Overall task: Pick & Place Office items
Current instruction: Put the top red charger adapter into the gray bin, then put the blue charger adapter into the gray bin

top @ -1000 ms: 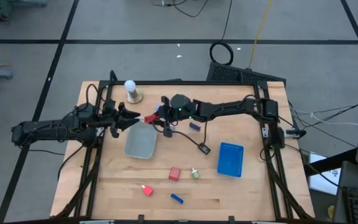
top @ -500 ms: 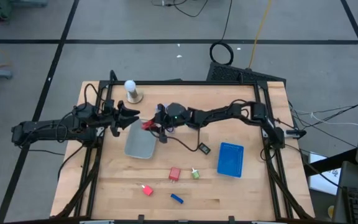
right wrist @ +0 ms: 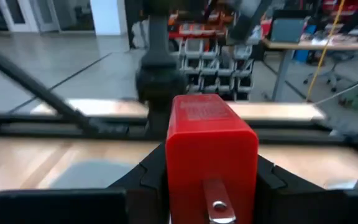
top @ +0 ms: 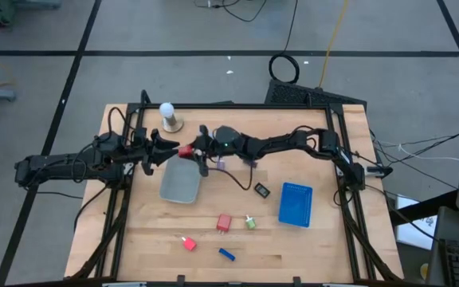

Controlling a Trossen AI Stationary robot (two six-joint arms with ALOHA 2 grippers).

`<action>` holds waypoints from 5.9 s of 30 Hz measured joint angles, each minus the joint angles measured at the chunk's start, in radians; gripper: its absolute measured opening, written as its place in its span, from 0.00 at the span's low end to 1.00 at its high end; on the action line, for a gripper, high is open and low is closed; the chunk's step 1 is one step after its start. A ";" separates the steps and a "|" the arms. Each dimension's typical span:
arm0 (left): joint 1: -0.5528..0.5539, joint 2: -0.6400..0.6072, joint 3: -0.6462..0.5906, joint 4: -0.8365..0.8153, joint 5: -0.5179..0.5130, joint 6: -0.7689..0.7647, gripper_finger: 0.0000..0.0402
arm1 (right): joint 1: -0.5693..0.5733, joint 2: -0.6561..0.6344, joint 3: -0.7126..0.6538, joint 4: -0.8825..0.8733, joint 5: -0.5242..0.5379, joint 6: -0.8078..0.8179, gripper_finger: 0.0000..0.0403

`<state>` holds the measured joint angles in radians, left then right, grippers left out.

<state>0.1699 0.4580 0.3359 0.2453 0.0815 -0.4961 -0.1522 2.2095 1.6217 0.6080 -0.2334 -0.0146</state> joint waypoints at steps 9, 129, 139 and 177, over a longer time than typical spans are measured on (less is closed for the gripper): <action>0.000 -0.022 0.000 0.001 0.034 -0.021 0.44 | 0.034 0.178 0.294 -0.265 -0.007 -0.077 0.28; 0.331 1.435 1.196 -1.286 -0.033 0.952 0.71 | 0.211 -0.764 -0.378 -1.008 0.316 0.520 0.77; 0.340 1.496 1.196 -1.209 -0.075 0.969 0.71 | 0.238 -0.764 -0.515 -0.888 0.333 0.588 0.77; 0.346 1.597 1.077 -1.132 -0.019 1.021 0.51 | 0.293 -0.763 -0.667 -0.688 0.334 0.680 0.77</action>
<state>0.5163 2.0552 1.4132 -0.8865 0.0627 0.5245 0.1406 1.4464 0.9550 -0.0799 0.1005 0.6655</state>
